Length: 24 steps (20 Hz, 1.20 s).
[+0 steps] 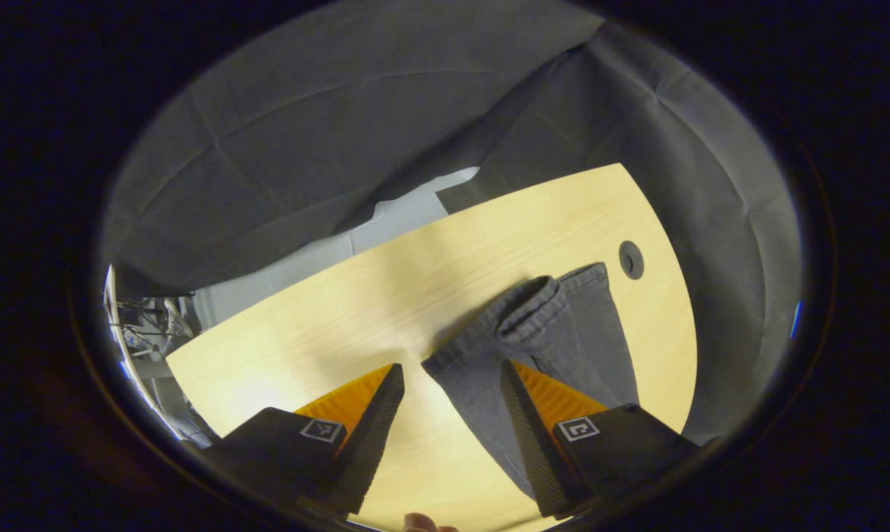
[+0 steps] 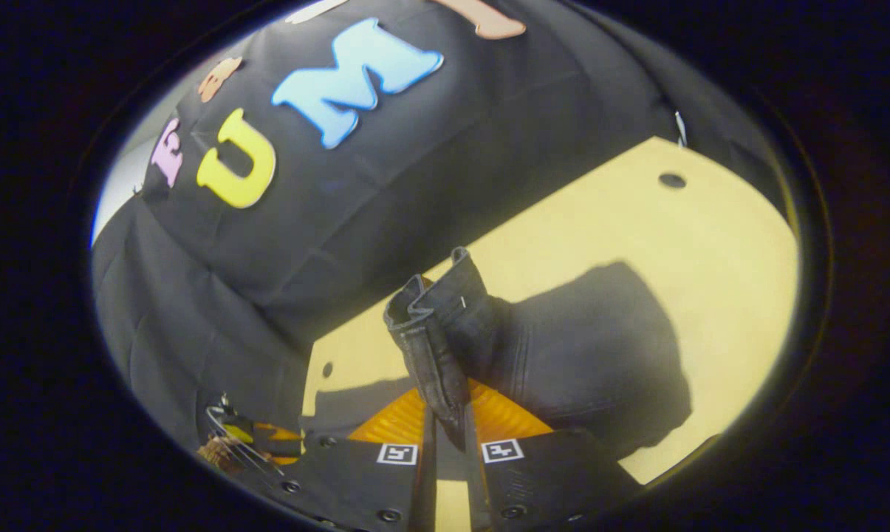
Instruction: Grasp the waist and the cuffs of the jeans and fold them to make the two legs overlap; first hold the waist and fold one-third of the jeans toward the cuffs, then hold the cuffs and fold the remaining one-third in the same direction to finish folding.
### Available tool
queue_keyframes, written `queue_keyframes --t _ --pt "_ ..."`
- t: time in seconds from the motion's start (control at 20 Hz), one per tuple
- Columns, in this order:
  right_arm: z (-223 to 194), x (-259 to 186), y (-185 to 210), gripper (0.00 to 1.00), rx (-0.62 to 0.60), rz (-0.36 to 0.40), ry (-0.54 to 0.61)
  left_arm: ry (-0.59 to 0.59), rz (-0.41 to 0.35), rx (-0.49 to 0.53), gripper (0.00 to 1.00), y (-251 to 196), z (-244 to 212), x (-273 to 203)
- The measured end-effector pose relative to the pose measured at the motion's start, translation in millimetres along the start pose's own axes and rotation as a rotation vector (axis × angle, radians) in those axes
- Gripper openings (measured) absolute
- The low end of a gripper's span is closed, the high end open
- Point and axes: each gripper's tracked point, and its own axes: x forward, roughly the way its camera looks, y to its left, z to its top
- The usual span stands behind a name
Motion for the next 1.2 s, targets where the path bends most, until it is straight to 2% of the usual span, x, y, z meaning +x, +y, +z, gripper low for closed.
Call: queue_keyframes --t 0.05,0.1,0.2,0.25,0.3,0.35,0.4,0.45,0.55,0.6,0.65,0.7,0.75,0.8,0.9,1.0,1.05,1.1,1.2 --pt "-30.7 10.9 5.2 0.16 0.014 0.018 0.056 -0.009 -0.003 0.008 0.9 4.1 6.4 2.1" --pt "-52.8 19.9 10.5 0.16 0.025 0.031 0.101 -0.022 -0.004 0.022 0.9 7.2 13.3 3.8" --pt "-84.0 31.3 7.9 0.16 0.042 -0.013 0.173 -0.057 -0.003 0.056 0.9 13.8 27.8 9.0" --pt "-95.2 29.5 4.5 0.19 0.05 -0.041 0.222 -0.068 -0.013 0.073 0.9 13.2 33.2 11.5" --pt "-98.7 26.2 5.0 0.23 0.049 -0.046 0.224 -0.074 -0.033 0.09 0.9 9.3 34.7 13.1" --pt "-97.8 24.7 4.4 0.34 0.041 -0.046 0.208 -0.076 -0.072 0.108 0.86 1.5 35.3 14.5" --pt "-93.8 22.1 4.8 0.31 0.046 -0.041 0.21 -0.081 -0.112 0.134 0.9 -6.9 35.4 14.8" --pt "-96.0 23.0 4.7 0.37 0.044 -0.035 0.213 -0.09 -0.143 0.171 0.9 -14.0 36.0 12.4" --pt "-94.2 21.1 6.3 0.4 0.011 -0.028 0.2 -0.167 -0.215 0.282 0.87 -34.5 43.6 6.8" --pt "-92.9 17.7 7.5 0.4 -0.013 -0.021 0.19 -0.226 -0.241 0.369 0.88 -48.6 48.5 0.2" --pt "-90.3 6.9 11.4 0.44 -0.025 -0.01 0.191 -0.288 -0.247 0.48 0.96 -60.9 52.7 -6.8" --pt "-95.4 -10.5 20.1 0.72 -0.03 0.014 0.197 -0.321 -0.244 0.601 0.95 -72.6 51.8 -8.5" --pt "-95.8 -13.5 22.5 0.99 -0.045 0.021 0.197 -0.299 -0.229 0.725 0.97 -80.1 43.1 -3.9" --pt "-99.6 -20.1 22.7 0.95 -0.061 0.016 0.2 -0.247 -0.216 0.826 0.97 -81.2 32.1 2.6" --pt "-107.2 -26.1 20.0 0.96 -0.081 0.003 0.219 -0.167 -0.161 0.953 0.95 -77.8 15.1 10.4" --pt "-110.4 -30.8 13.3 0.95 -0.089 -0.021 0.23 -0.053 -0.167 0.988 0.94 -73.9 -7.3 18.4" --pt "-108.6 -32.8 10.3 0.95 -0.084 -0.027 0.221 -0.031 -0.16 1.007 0.93 -69.3 -9.8 12.5" --pt "-105.8 -36.3 7.2 0.95 -0.077 -0.038 0.216 -0.07 -0.19 1.022 0.95 -75.8 -3.8 14.5" --pt "-99.8 -43.0 0.2 0.95 -0.062 -0.059 0.196 -0.007 -0.17 0.996 0.93 -76.6 -3.9 9.8"
